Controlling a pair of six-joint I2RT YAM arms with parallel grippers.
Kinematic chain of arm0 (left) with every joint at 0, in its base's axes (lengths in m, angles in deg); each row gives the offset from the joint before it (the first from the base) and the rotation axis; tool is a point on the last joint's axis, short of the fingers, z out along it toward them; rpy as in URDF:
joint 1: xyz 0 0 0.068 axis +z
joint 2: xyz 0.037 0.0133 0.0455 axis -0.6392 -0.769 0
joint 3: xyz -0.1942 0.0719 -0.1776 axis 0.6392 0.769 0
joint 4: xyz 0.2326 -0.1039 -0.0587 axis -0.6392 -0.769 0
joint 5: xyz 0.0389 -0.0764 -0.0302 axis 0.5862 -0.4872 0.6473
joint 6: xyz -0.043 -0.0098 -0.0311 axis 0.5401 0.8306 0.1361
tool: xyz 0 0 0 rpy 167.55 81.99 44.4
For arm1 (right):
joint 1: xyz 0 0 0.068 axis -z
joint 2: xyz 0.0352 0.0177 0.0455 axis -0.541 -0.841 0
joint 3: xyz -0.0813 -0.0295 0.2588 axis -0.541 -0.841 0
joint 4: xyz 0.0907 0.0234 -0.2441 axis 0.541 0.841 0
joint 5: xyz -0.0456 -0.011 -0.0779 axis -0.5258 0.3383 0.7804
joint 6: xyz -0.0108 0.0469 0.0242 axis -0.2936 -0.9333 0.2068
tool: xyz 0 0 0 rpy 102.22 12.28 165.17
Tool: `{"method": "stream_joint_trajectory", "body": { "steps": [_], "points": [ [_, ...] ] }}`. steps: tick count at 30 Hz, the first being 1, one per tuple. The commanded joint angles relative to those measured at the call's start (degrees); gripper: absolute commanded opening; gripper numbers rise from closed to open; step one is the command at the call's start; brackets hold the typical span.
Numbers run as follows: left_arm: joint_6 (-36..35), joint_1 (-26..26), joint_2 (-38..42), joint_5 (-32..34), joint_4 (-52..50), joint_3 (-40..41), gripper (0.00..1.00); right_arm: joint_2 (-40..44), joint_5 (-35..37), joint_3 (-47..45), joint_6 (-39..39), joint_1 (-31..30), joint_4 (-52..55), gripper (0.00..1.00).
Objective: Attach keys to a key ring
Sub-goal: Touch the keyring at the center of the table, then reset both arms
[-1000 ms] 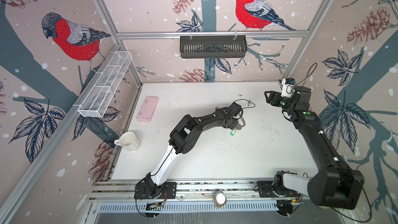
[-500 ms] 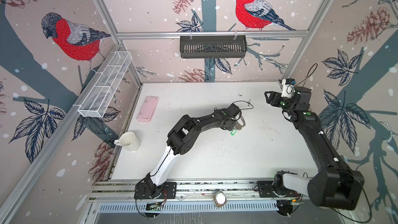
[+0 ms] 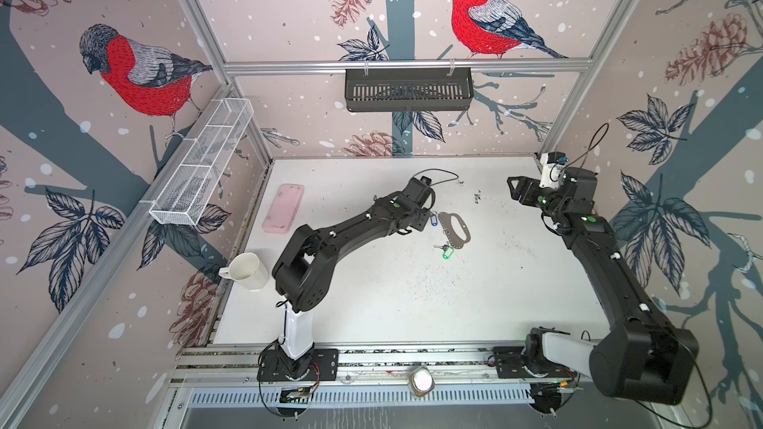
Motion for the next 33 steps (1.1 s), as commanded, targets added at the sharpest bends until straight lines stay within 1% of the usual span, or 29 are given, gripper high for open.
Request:
{"method": "stream_joint_trajectory", "body": {
  "steps": [1,4,9,11,15,16,17,18,24,26,28,29,33],
  "points": [
    [-3.70,2.05,6.44,4.07,6.67,2.41,0.49,0.60,-0.23,-0.25,-0.69,0.50,-2.02,0.76],
    [-5.91,5.24,13.00,6.34,7.70,4.57,0.53,1.70,-2.13,-0.65,-2.18,1.77,-3.28,0.76],
    [-9.08,11.02,22.49,9.10,11.45,10.08,0.60,4.26,-3.41,-4.31,-4.75,3.74,-9.13,0.80],
    [-9.57,12.84,24.80,9.69,12.56,11.71,0.62,4.15,-4.98,-4.31,-5.12,4.23,-9.30,0.81],
    [-10.36,15.71,27.00,11.52,12.69,13.38,0.67,3.85,-5.03,-3.90,-4.82,4.35,-9.38,0.83],
    [-10.47,16.35,27.18,12.04,12.61,13.54,0.69,3.83,-4.55,-3.73,-4.87,4.41,-9.18,0.94],
    [-10.55,17.01,27.28,12.10,12.42,13.48,0.81,3.83,-4.15,-3.44,-4.77,4.49,-8.94,1.00],
    [-10.64,17.72,27.29,11.94,12.09,13.31,0.98,3.68,-3.26,-3.01,-4.79,4.63,-8.31,1.00],
    [-10.05,20.45,28.73,11.57,12.04,14.07,0.99,3.32,1.25,-2.28,-5.89,5.60,-6.72,1.00],
    [-9.33,21.62,29.29,9.76,12.21,14.66,0.99,3.42,2.91,-2.44,-6.28,5.73,-6.53,1.00],
    [-7.69,23.63,29.65,7.29,12.54,15.69,0.99,3.44,3.29,-3.33,-6.21,5.76,-7.45,1.00],
    [-6.98,24.33,29.75,7.06,12.73,16.26,0.99,3.32,3.53,-3.52,-6.33,5.78,-7.67,1.00],
    [-5.33,26.44,30.14,8.48,15.11,19.83,0.99,2.55,4.59,-3.93,-6.26,5.73,-7.56,1.00]
  ]
}}
